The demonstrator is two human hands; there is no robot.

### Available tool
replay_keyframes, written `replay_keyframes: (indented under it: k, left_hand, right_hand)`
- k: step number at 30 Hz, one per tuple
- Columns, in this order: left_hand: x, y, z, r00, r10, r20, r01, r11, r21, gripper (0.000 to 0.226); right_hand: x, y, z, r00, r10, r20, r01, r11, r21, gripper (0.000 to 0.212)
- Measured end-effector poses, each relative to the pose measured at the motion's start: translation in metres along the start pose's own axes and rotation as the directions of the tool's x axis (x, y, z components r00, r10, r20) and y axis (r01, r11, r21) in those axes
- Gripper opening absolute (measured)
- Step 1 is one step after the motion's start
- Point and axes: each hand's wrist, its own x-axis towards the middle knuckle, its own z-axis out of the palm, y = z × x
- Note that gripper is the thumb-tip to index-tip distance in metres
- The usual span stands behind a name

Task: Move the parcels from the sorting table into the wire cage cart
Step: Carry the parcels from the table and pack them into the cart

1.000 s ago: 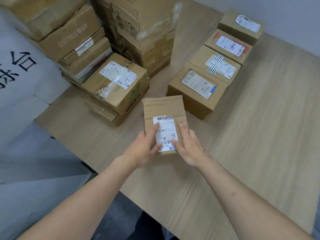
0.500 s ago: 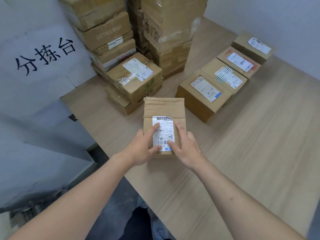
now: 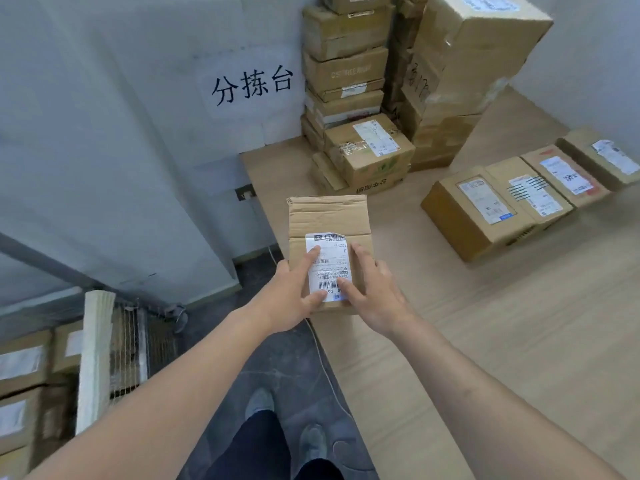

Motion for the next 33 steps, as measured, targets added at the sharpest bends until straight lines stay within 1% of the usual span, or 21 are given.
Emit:
replay_keyframes:
  k: [3, 7, 12, 18, 22, 24, 27, 31, 33]
  left_hand:
    - [-0.025, -0.026, -0.012, 0.997, -0.066, -0.042, 0.065, 0.998, -0.023, 0.083]
    - [-0.060, -0.072, -0.029, 0.982, -0.164, -0.096, 0.158, 0.985, -0.070, 0.085]
    - [-0.107, -0.141, -0.050, 0.946, -0.300, -0.121, 0.278, 0.946, -0.168, 0.086]
    - [-0.164, -0.227, -0.076, 0.900, -0.415, -0.131, 0.370, 0.889, -0.268, 0.088]
    - [-0.210, -0.283, -0.093, 0.865, -0.479, -0.150, 0.409, 0.846, -0.343, 0.087]
    - [-0.222, -0.297, -0.097, 0.848, -0.505, -0.161, 0.423, 0.828, -0.369, 0.088]
    - [-0.251, -0.324, -0.110, 0.805, -0.567, -0.177, 0.457, 0.781, -0.426, 0.088]
    - [-0.281, -0.357, -0.119, 0.750, -0.628, -0.208, 0.465, 0.725, -0.508, 0.088]
    - [-0.291, -0.372, -0.122, 0.724, -0.654, -0.219, 0.467, 0.698, -0.543, 0.090]
  right_hand:
    - [0.001, -0.024, 0.024, 0.996, -0.068, 0.058, 0.068, 0.998, -0.008, 0.071]
    - [0.003, -0.064, 0.066, 0.979, -0.116, 0.166, 0.124, 0.992, -0.037, 0.070]
    - [0.001, -0.115, 0.132, 0.927, -0.227, 0.300, 0.252, 0.967, -0.046, 0.067]
    - [-0.006, -0.175, 0.225, 0.871, -0.231, 0.435, 0.295, 0.952, -0.085, 0.070]
    - [-0.015, -0.220, 0.284, 0.822, -0.234, 0.518, 0.340, 0.933, -0.117, 0.075]
    - [-0.015, -0.234, 0.299, 0.811, -0.227, 0.540, 0.357, 0.922, -0.148, 0.076]
    - [-0.020, -0.264, 0.333, 0.762, -0.241, 0.601, 0.421, 0.889, -0.178, 0.076]
    - [-0.022, -0.299, 0.372, 0.700, -0.286, 0.654, 0.498, 0.852, -0.161, 0.074]
    - [-0.021, -0.312, 0.389, 0.664, -0.318, 0.677, 0.542, 0.828, -0.142, 0.069]
